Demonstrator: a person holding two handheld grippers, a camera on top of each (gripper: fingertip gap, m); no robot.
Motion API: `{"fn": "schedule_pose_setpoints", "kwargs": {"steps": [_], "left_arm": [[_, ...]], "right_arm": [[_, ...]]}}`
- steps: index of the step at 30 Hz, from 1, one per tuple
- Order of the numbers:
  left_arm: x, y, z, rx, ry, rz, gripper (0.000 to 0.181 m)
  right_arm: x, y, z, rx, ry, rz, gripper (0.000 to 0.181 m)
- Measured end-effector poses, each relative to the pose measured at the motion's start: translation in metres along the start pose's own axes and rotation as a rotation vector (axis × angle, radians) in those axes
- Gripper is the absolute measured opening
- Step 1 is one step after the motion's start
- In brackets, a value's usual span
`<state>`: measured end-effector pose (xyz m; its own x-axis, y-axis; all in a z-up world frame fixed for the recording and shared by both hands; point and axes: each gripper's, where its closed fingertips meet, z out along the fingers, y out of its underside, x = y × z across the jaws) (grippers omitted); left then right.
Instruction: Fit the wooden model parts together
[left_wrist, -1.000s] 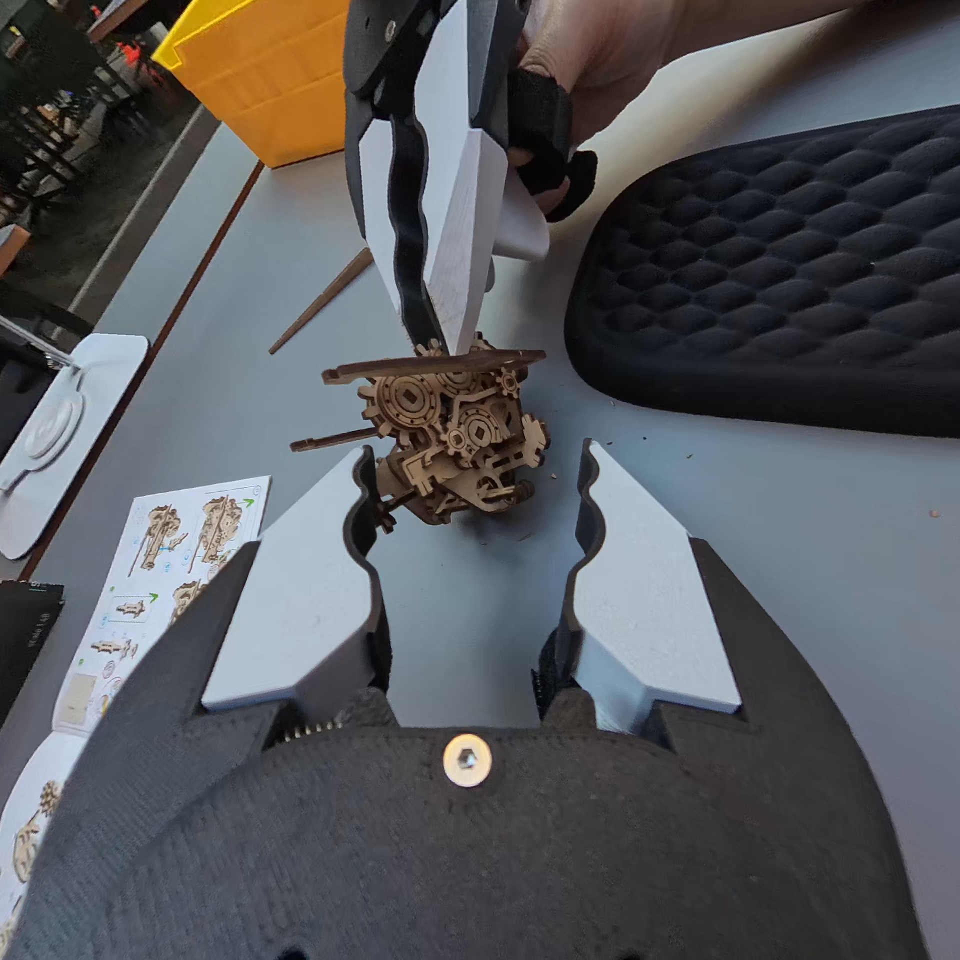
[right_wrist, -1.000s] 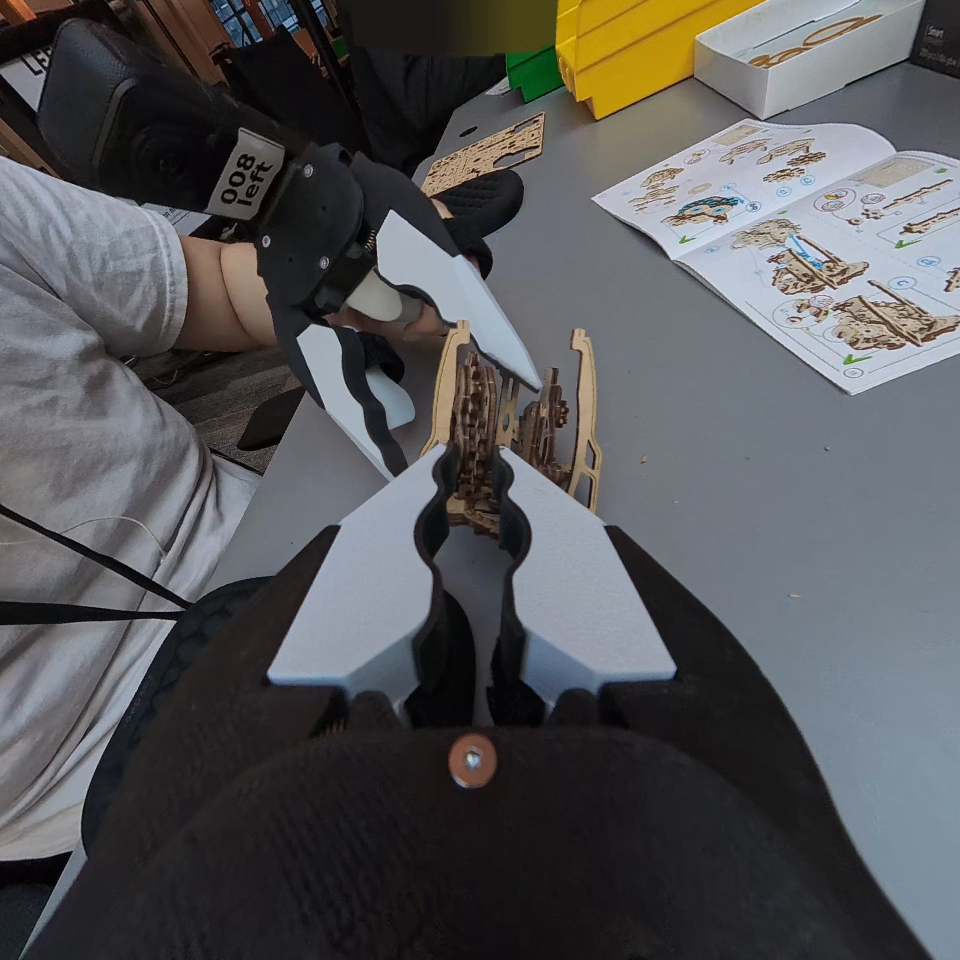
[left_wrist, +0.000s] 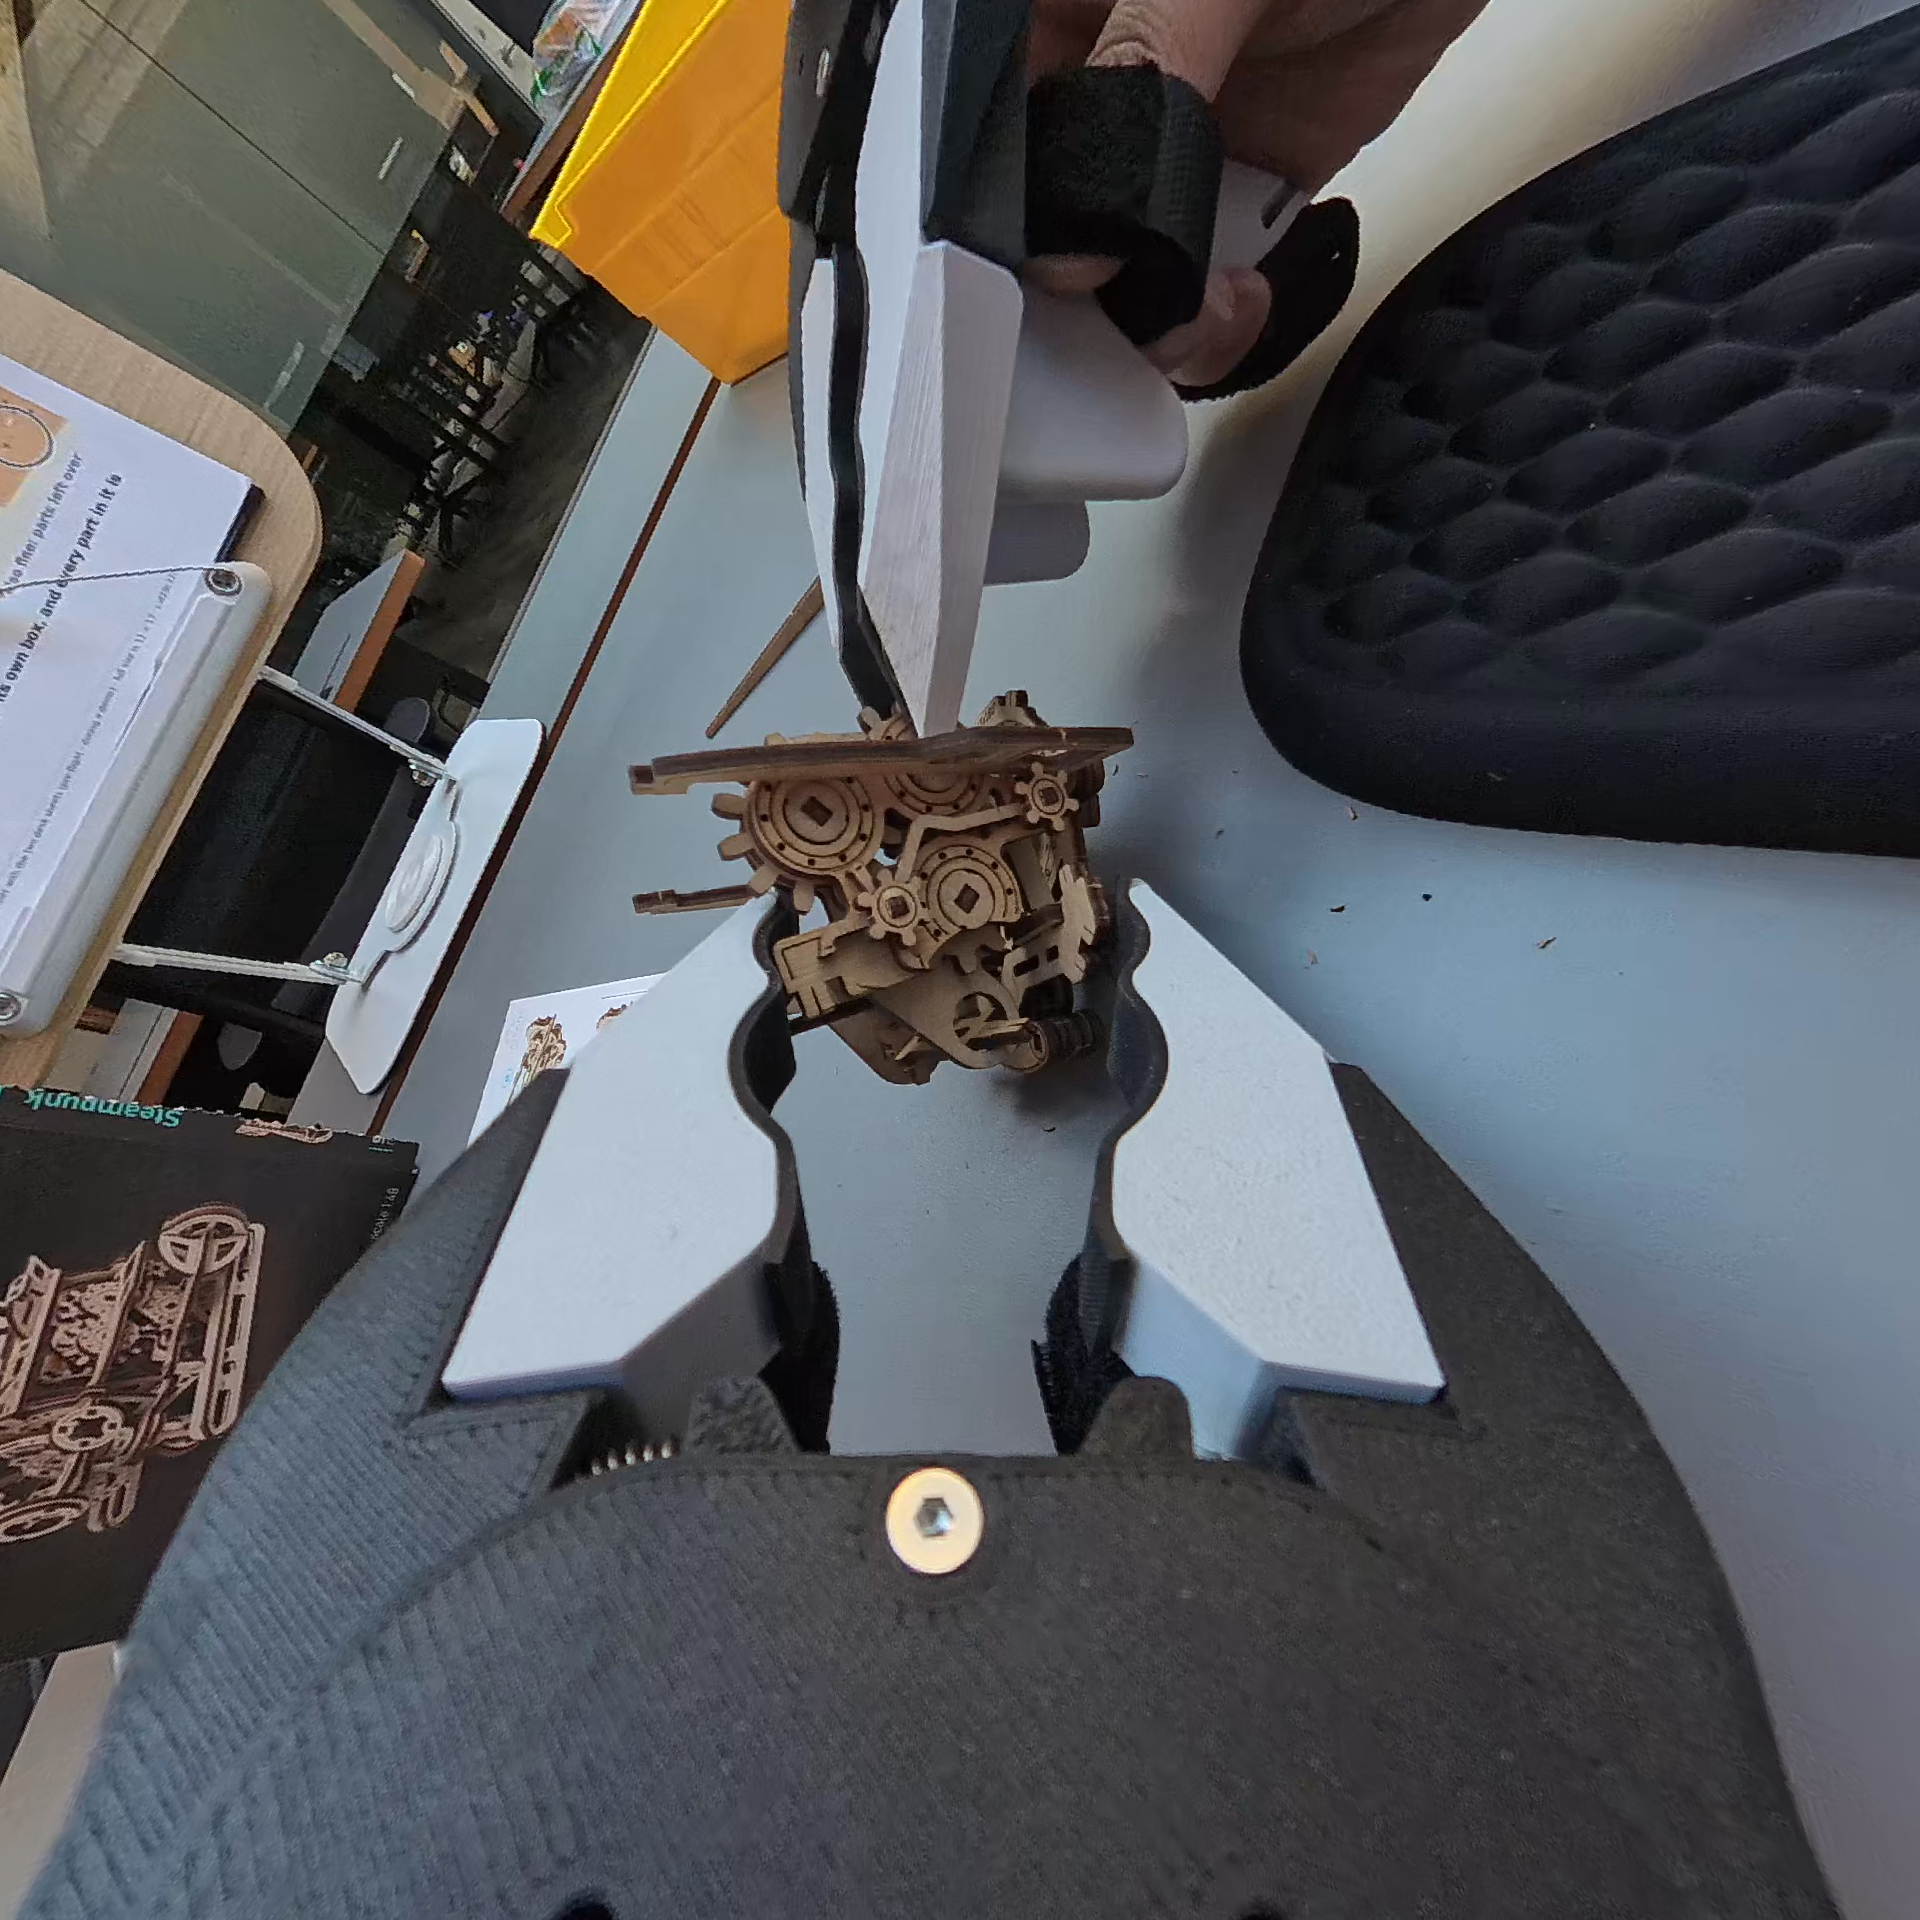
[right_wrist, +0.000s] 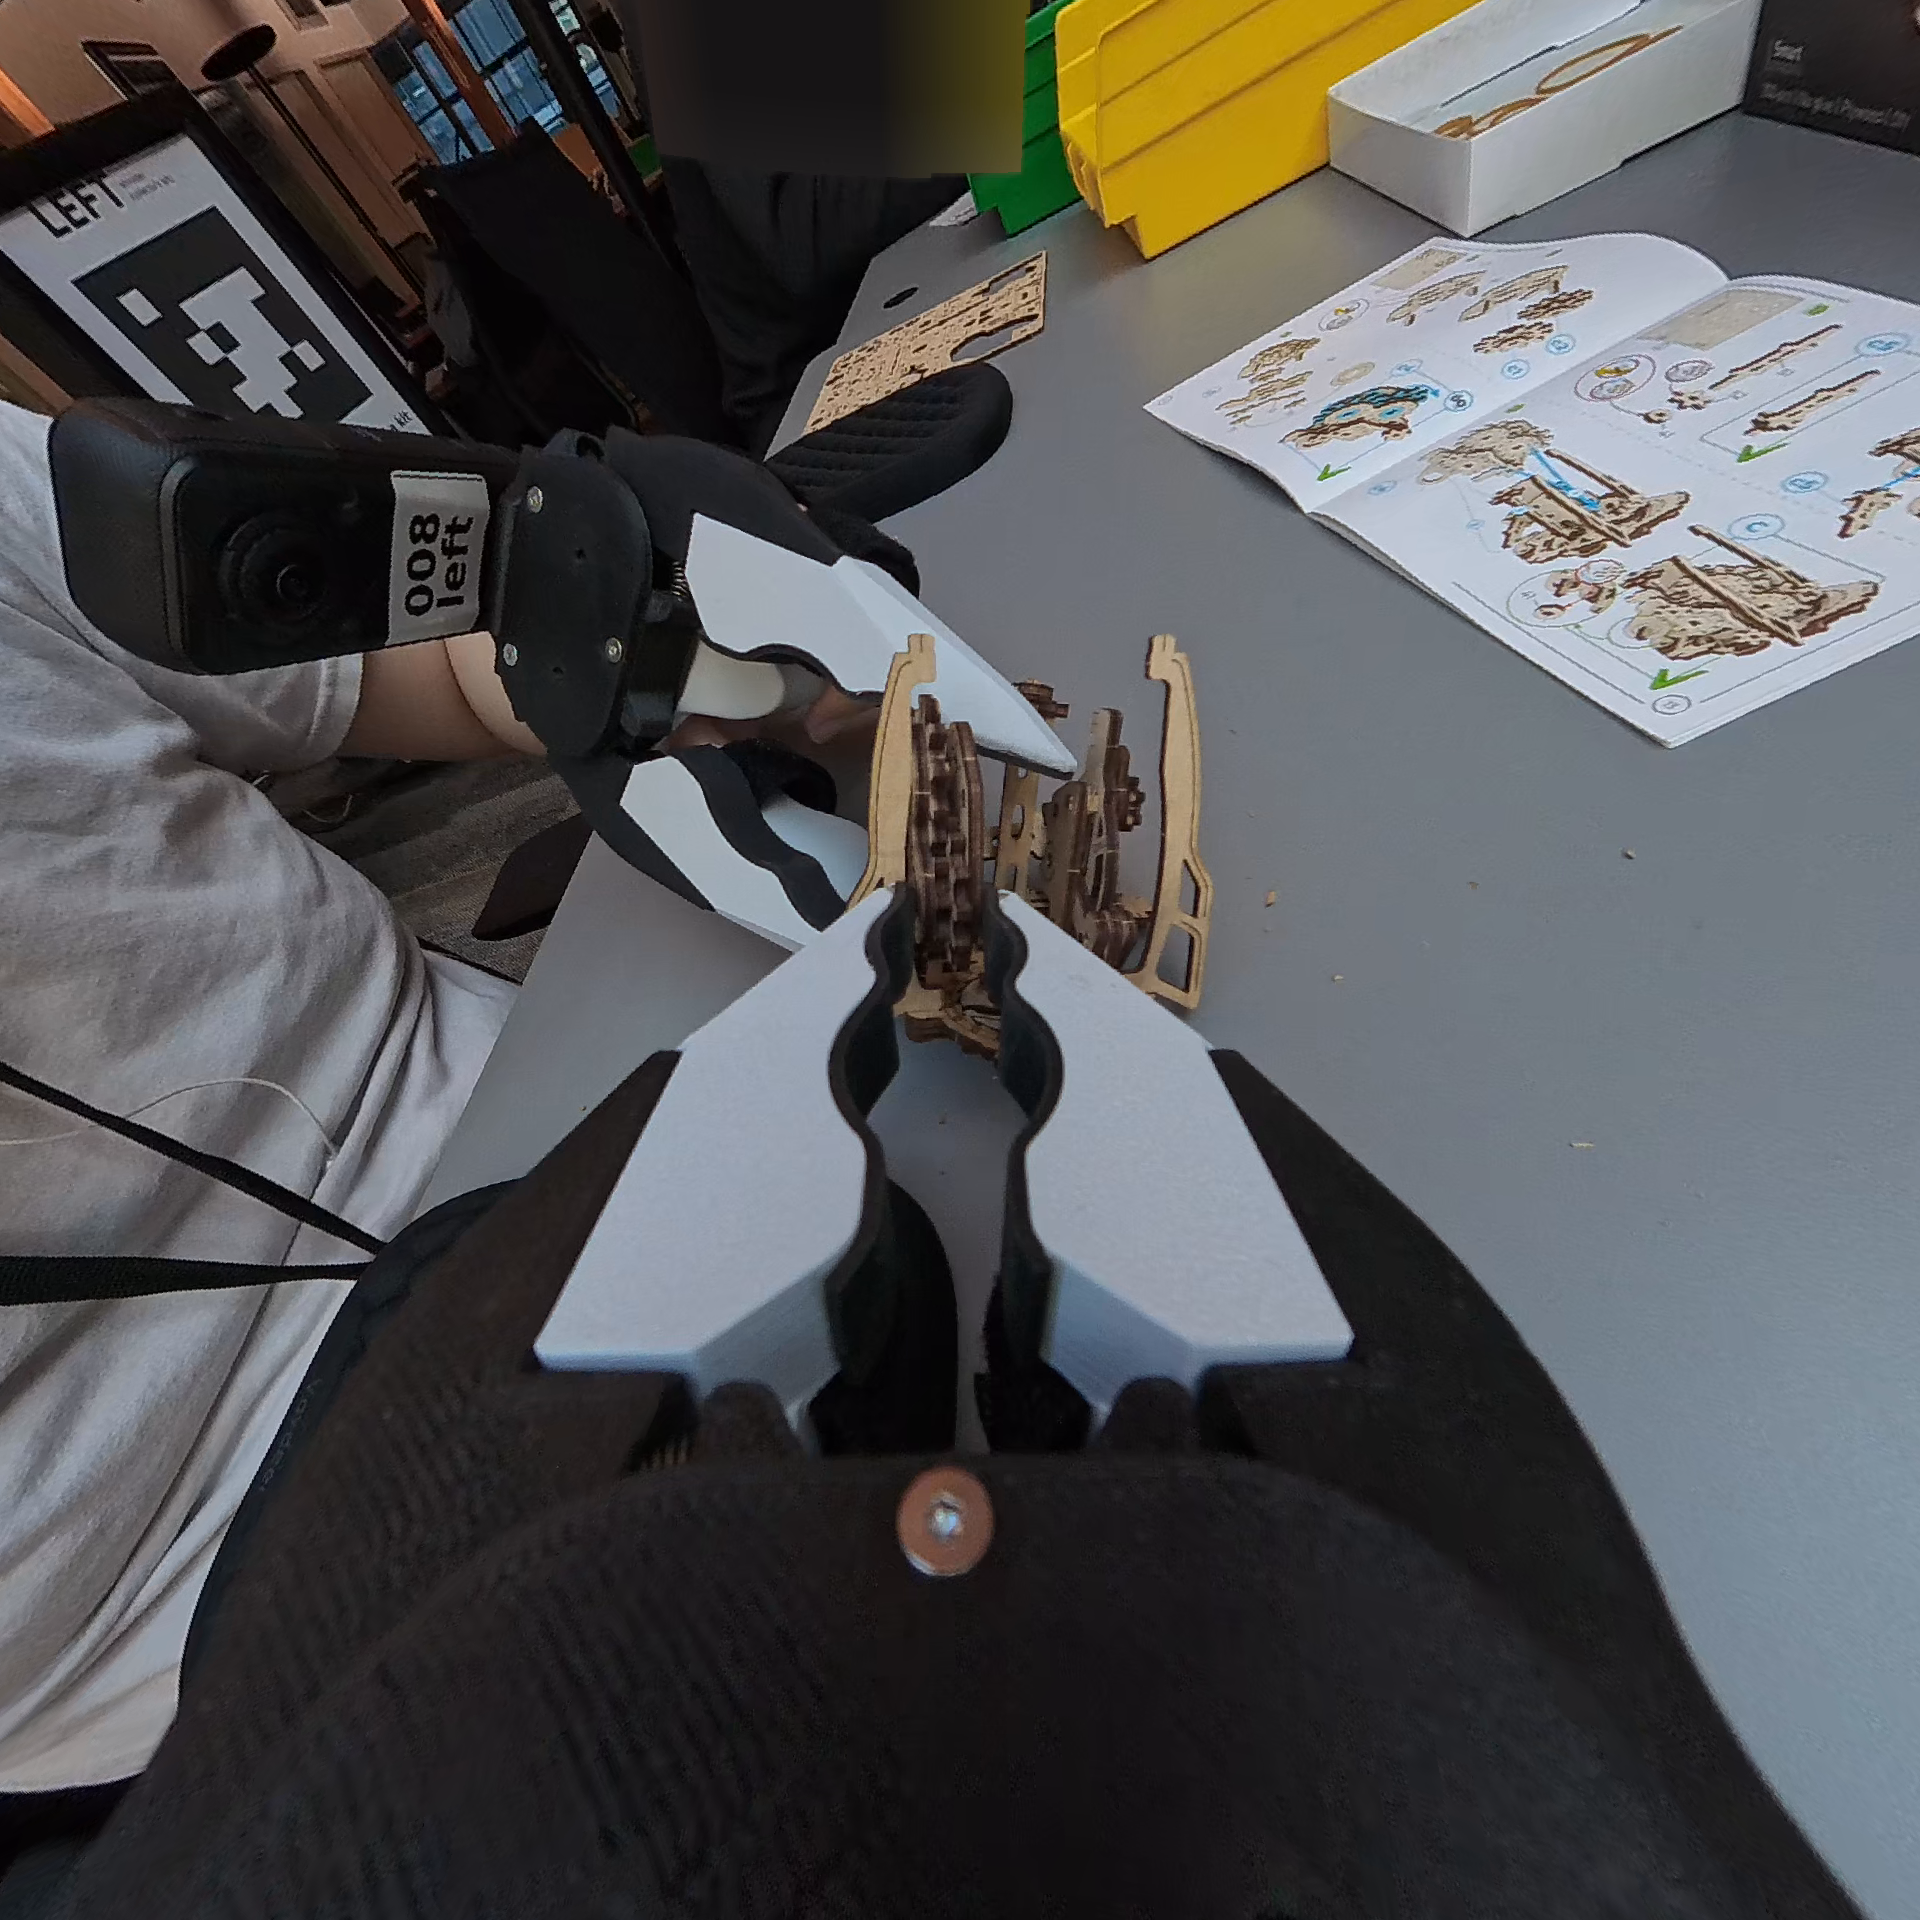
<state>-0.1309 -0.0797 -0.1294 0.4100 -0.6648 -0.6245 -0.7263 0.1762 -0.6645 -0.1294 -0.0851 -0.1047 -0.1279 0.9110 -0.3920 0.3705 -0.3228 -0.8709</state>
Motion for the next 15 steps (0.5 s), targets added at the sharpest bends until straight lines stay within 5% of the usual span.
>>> {"fn": "schedule_pose_setpoints", "kwargs": {"steps": [15], "left_arm": [[-0.0023,0.0013,-0.0043,0.021,0.081,-0.076,0.058]], "right_arm": [[-0.0008,0.0028,0.0012,-0.017,-0.037,0.017,0.014]]}}
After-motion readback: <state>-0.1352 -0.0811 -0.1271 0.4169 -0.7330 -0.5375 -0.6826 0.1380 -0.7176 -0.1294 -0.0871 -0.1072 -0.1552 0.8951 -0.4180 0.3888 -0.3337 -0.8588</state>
